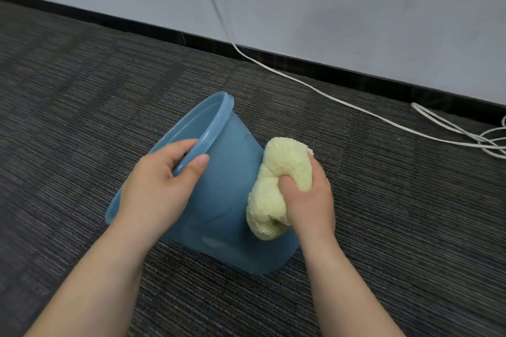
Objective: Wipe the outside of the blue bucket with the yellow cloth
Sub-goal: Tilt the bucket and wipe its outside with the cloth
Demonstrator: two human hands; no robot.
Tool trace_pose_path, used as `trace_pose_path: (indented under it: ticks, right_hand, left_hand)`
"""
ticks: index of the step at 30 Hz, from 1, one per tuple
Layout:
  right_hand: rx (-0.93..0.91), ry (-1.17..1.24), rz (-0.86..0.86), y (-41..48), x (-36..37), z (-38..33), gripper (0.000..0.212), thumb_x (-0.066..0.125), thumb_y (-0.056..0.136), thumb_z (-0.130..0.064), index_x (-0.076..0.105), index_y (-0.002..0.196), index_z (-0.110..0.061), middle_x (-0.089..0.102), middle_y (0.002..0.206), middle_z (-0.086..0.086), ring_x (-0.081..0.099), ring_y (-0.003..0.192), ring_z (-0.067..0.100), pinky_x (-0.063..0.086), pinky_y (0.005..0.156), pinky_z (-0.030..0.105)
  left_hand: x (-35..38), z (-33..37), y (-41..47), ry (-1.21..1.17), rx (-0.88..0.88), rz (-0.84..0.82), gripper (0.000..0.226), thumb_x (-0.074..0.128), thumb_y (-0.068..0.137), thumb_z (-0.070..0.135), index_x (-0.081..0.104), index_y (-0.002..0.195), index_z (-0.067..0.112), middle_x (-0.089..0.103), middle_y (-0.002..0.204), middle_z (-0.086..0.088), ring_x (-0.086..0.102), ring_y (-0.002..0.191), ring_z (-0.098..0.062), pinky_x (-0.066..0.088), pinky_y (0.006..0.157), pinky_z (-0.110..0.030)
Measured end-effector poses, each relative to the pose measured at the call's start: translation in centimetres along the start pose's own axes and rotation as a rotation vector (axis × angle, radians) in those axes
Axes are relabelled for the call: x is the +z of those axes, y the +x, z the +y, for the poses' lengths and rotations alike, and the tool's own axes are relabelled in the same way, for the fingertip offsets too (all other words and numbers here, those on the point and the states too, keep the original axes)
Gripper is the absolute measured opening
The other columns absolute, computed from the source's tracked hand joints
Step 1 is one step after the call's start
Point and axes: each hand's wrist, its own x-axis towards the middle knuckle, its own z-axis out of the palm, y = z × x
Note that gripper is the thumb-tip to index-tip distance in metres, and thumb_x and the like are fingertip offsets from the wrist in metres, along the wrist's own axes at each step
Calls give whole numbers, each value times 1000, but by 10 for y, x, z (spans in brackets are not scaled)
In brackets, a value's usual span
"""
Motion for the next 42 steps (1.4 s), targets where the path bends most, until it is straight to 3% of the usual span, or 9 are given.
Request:
trace_pose_path:
  ticks: [6, 11, 16, 21, 26, 29, 36, 38, 42]
  right_hand:
    - [-167, 15, 104, 2, -2, -10, 66, 52, 64, -41, 27, 124, -54, 34, 104, -23, 41, 73, -13, 35, 61, 21]
    - [-128, -18, 131, 8, -4, 15, 65, 54, 71, -32, 28, 129, -46, 36, 110, -16, 41, 81, 5, 33, 68, 28]
    - [-104, 24, 160, 16, -1, 36, 67, 52, 65, -36, 31, 128, -45, 41, 108, -16, 45, 74, -7, 32, 59, 20]
    - [90, 31, 183, 28, -16, 54, 61, 55, 76, -20, 34, 132, -32, 45, 131, 4, 41, 91, 13, 33, 78, 29]
    - [-126, -45, 151, 11, 9, 30, 70, 48, 58, -43, 28, 125, -50, 36, 111, -18, 40, 74, 4, 32, 62, 25]
    - [-142, -37, 132, 10, 14, 34, 71, 46, 58, -41, 27, 126, -50, 35, 108, -20, 41, 69, 1, 29, 56, 17]
    - [150, 65, 211, 37, -11, 68, 59, 55, 77, -19, 35, 132, -29, 46, 133, 8, 49, 107, 25, 38, 87, 35]
    - [175, 35, 243, 35, -10, 65, 59, 55, 76, -23, 35, 132, -31, 45, 133, 5, 49, 100, 23, 36, 81, 32]
    - [-18, -26, 199, 23, 11, 41, 66, 53, 67, -34, 31, 129, -43, 42, 116, -10, 43, 81, 11, 32, 71, 29]
  left_hand:
    - [1, 10, 10, -179, 84, 32, 31, 55, 73, 26, 57, 68, 57, 57, 68, 49, 53, 70, 25, 37, 60, 4]
    - [25, -6, 1, -193, 83, -22, 49, 65, 76, 6, 52, 77, 53, 59, 67, 44, 52, 76, 27, 37, 67, 5]
    - [26, -14, -4, -183, 88, -38, 48, 62, 76, 2, 53, 80, 49, 55, 69, 52, 51, 78, 28, 36, 66, 6]
    - [23, -13, -5, -187, 95, -76, 45, 61, 76, 3, 54, 81, 47, 57, 72, 50, 53, 78, 26, 37, 66, 5]
    - [11, -22, -1, -222, 83, -62, 48, 60, 77, 10, 60, 75, 59, 59, 73, 48, 54, 77, 24, 39, 66, 4]
    - [7, -29, -2, -260, 63, -69, 46, 60, 76, 10, 62, 78, 55, 62, 74, 44, 57, 78, 21, 41, 67, 1]
    - [7, -33, -5, -270, 41, -114, 38, 65, 71, 10, 63, 82, 46, 63, 72, 43, 58, 78, 19, 41, 67, 1]
    - [6, -34, -5, -269, 39, -104, 40, 63, 75, 4, 60, 86, 43, 63, 71, 43, 57, 76, 20, 41, 66, 1]
    - [-1, -40, 0, -306, -7, -50, 37, 55, 74, 13, 61, 84, 48, 64, 72, 40, 59, 76, 17, 44, 66, -1]
